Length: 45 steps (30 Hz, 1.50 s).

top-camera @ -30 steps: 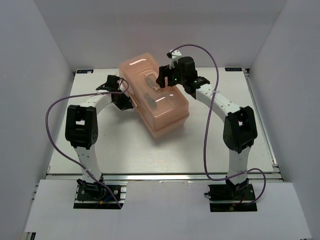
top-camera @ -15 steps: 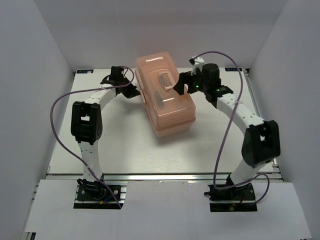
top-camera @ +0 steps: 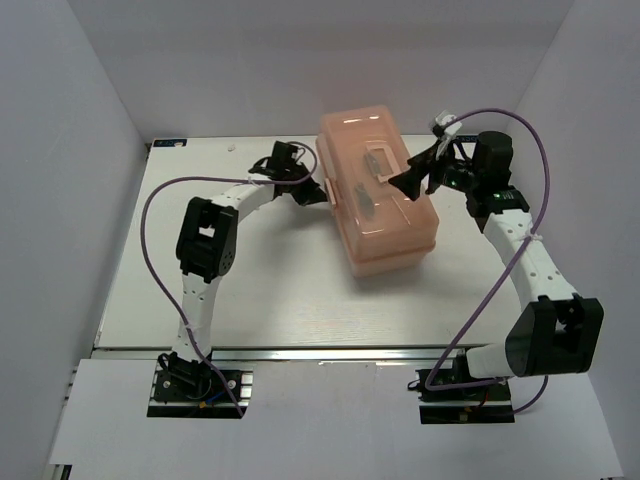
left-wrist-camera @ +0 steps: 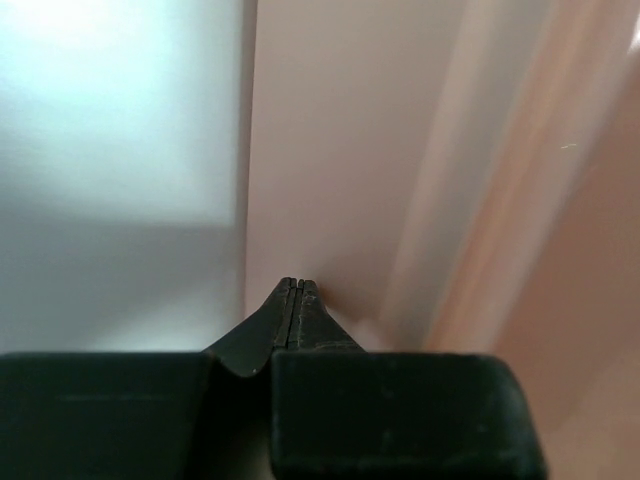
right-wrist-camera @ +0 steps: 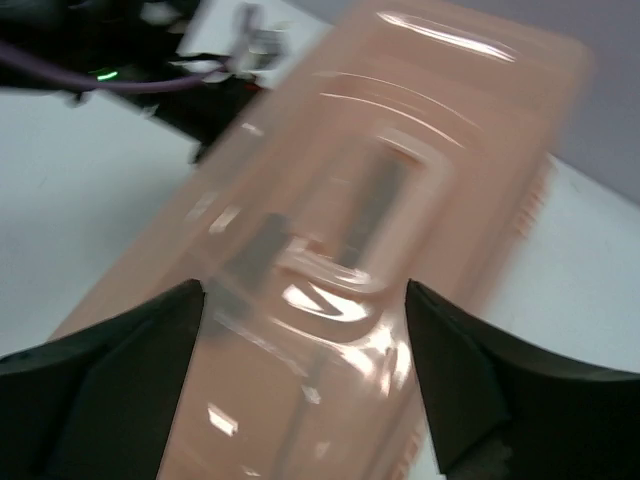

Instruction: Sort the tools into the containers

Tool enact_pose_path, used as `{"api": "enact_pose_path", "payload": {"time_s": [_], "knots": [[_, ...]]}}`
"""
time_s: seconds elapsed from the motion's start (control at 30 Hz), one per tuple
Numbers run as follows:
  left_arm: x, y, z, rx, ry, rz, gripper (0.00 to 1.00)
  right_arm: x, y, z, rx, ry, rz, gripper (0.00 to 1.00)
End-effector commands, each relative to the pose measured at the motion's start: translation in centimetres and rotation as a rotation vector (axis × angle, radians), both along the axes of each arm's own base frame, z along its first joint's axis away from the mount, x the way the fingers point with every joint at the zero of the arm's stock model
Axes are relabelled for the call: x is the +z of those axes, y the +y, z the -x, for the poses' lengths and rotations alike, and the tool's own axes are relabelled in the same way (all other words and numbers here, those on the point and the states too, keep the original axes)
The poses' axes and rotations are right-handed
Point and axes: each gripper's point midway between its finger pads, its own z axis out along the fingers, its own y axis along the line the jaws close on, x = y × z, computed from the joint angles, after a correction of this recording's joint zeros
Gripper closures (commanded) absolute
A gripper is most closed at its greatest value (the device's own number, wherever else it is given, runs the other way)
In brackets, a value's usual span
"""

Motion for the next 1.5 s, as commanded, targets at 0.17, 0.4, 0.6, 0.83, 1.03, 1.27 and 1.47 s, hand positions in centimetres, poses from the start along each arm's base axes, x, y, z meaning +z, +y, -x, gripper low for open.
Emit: {"api": "enact_pose_path", "payload": {"time_s": [0.17, 0.4, 0.6, 0.83, 1.03, 1.27, 1.47], "knots": [[4.2, -10.6, 6.4, -0.220, -0.033, 0.174, 0.96, 0.6, 5.9, 12.3, 0.713, -0.225, 0.140, 0.84], [4.0, -7.7, 7.2, -0.139, -0.031, 0.123, 0.91, -6.5, 7.3, 14.7, 0.744, 0.016, 0.403, 0.99], [7.1, 1.4, 6.3, 0.062, -0.115, 0.025, 0.62, -11.0, 3.4, 12.8, 0.498, 0.186, 0.632, 1.00], [12.8, 7.7, 6.7, 0.136, -0.296, -0.038, 0.43, -11.8, -3.1, 8.8, 0.048, 0.213, 0.859, 1.00], [14.1, 7.8, 8.8, 0.093, -0.351, -0.008, 0.41, -13.8, -6.9, 6.1, -0.095, 0.270, 0.954, 1.00], [16.9, 7.7, 11.8, -0.004, -0.582, 0.051, 0.40, -12.4, -6.5, 4.7, -0.037, 0.276, 0.833, 0.99], [22.9, 9.3, 15.4, -0.015, -0.886, 0.059, 0.27, -6.7, 1.1, 11.1, 0.413, 0.114, 0.505, 0.11]]}}
